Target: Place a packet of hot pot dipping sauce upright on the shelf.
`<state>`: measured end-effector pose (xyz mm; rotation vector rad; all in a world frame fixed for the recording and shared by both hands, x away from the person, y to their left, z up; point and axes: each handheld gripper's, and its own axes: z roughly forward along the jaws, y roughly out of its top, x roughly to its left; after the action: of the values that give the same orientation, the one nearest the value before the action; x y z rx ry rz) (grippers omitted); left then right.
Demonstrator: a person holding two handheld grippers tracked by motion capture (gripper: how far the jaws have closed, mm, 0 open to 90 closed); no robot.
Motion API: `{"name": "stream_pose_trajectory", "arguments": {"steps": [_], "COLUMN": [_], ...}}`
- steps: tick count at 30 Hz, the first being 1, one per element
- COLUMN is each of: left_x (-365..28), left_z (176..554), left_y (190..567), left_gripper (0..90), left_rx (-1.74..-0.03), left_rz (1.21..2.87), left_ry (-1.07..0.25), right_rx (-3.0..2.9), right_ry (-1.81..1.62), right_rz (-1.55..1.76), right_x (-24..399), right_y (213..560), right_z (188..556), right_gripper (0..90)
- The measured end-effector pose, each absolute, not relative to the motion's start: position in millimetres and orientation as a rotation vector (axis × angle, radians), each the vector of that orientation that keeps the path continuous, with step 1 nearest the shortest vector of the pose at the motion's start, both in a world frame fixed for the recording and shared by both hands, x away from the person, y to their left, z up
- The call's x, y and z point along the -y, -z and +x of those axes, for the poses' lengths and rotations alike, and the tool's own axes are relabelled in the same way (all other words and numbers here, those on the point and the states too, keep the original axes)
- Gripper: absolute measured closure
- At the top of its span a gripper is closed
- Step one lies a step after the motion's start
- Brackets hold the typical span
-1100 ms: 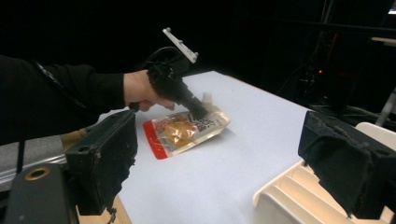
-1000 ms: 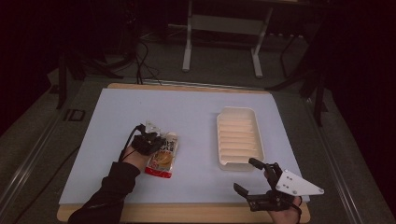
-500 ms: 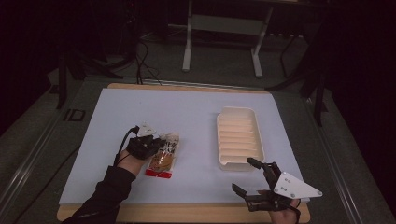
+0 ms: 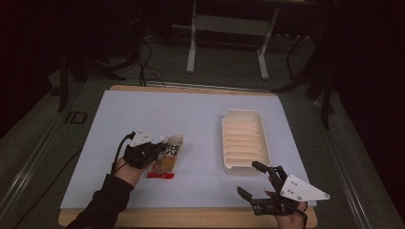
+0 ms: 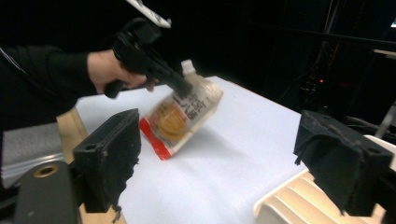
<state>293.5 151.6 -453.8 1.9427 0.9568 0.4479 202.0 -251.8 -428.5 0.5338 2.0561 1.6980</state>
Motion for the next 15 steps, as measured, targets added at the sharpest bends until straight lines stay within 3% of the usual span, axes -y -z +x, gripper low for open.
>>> {"name": "stream_pose_trajectory", "arguments": {"steps": [15], "left_x": [-141.7], "left_z": [273.8], "left_y": [431.3], "left_gripper": [88.5], "left_rx": [-0.796], "left_rz": [1.801], "left_ry": [-0.349], "right_rx": [-2.096], "right_ry": [-1.761], "right_rz": [0.644], "right_x": [251.3], "right_y": [421.8], "right_z": [206.4], "right_gripper": [10.8]}}
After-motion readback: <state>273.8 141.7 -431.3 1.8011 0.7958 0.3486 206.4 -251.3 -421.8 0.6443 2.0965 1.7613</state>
